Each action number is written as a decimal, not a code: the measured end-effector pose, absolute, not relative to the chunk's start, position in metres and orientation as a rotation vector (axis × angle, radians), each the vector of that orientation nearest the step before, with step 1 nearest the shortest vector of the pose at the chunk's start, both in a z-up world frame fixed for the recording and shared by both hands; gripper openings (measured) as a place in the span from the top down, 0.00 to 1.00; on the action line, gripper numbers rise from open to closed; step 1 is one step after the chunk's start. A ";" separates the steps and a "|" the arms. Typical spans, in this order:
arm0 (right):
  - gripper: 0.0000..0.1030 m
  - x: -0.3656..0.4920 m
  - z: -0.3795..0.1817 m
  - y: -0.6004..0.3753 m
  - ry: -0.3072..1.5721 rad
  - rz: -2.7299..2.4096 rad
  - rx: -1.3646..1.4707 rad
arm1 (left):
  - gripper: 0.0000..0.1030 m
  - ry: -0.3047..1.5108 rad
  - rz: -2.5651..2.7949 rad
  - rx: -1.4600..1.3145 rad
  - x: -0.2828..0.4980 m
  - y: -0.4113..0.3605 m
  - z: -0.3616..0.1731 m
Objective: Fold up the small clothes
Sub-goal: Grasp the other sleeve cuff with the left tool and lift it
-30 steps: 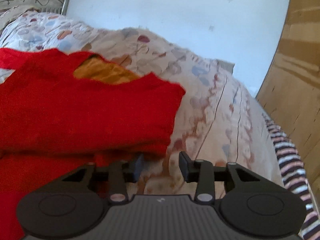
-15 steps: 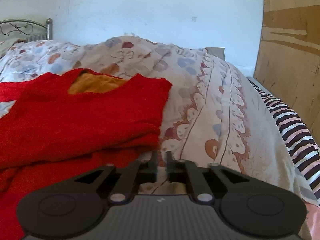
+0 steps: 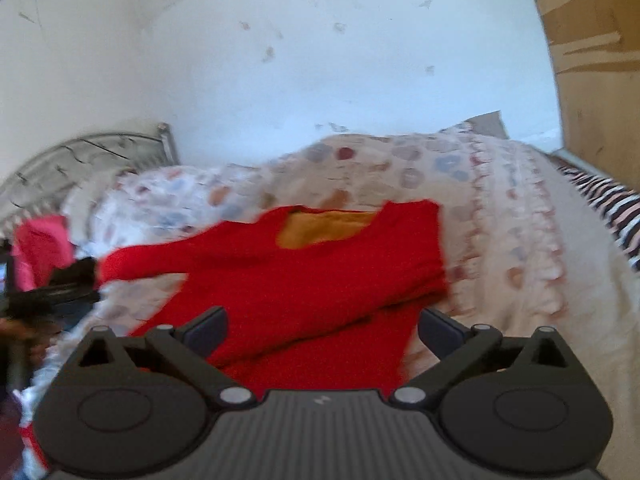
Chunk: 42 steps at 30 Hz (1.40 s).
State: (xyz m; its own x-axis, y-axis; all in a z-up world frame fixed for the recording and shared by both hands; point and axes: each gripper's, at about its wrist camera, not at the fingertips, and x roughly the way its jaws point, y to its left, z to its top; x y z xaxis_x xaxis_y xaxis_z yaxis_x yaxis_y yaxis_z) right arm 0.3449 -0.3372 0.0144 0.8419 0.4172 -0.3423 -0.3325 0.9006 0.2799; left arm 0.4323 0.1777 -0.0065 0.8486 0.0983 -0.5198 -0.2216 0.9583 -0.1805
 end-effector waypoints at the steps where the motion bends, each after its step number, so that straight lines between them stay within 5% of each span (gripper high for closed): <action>1: 0.00 0.343 0.012 -0.330 0.415 0.427 0.218 | 0.01 0.525 0.178 -0.252 0.445 0.190 -0.007; 11: 0.00 0.343 -0.012 -0.291 0.488 0.455 0.130 | 0.06 0.463 0.372 -0.591 0.519 0.286 -0.024; 13: 0.00 0.347 -0.017 -0.296 0.531 0.441 0.186 | 0.16 0.448 0.415 -0.669 0.522 0.297 -0.029; 21: 0.00 0.354 -0.030 -0.305 0.572 0.435 0.262 | 0.87 0.306 0.518 -0.819 0.521 0.311 -0.034; 32: 0.00 0.356 -0.034 -0.306 0.573 0.441 0.290 | 0.94 0.135 0.345 -0.562 0.513 0.264 0.048; 42: 0.00 0.328 -0.021 -0.325 0.436 0.408 0.379 | 0.94 0.013 -0.117 0.048 0.482 0.112 0.136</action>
State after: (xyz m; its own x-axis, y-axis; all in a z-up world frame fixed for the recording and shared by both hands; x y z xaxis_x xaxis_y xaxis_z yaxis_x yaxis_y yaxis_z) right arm 0.3285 -0.3245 -0.0205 0.8290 0.4541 -0.3263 -0.2958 0.8513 0.4334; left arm 0.4816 0.1125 0.1362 0.9931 -0.1165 -0.0158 0.1172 0.9920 0.0473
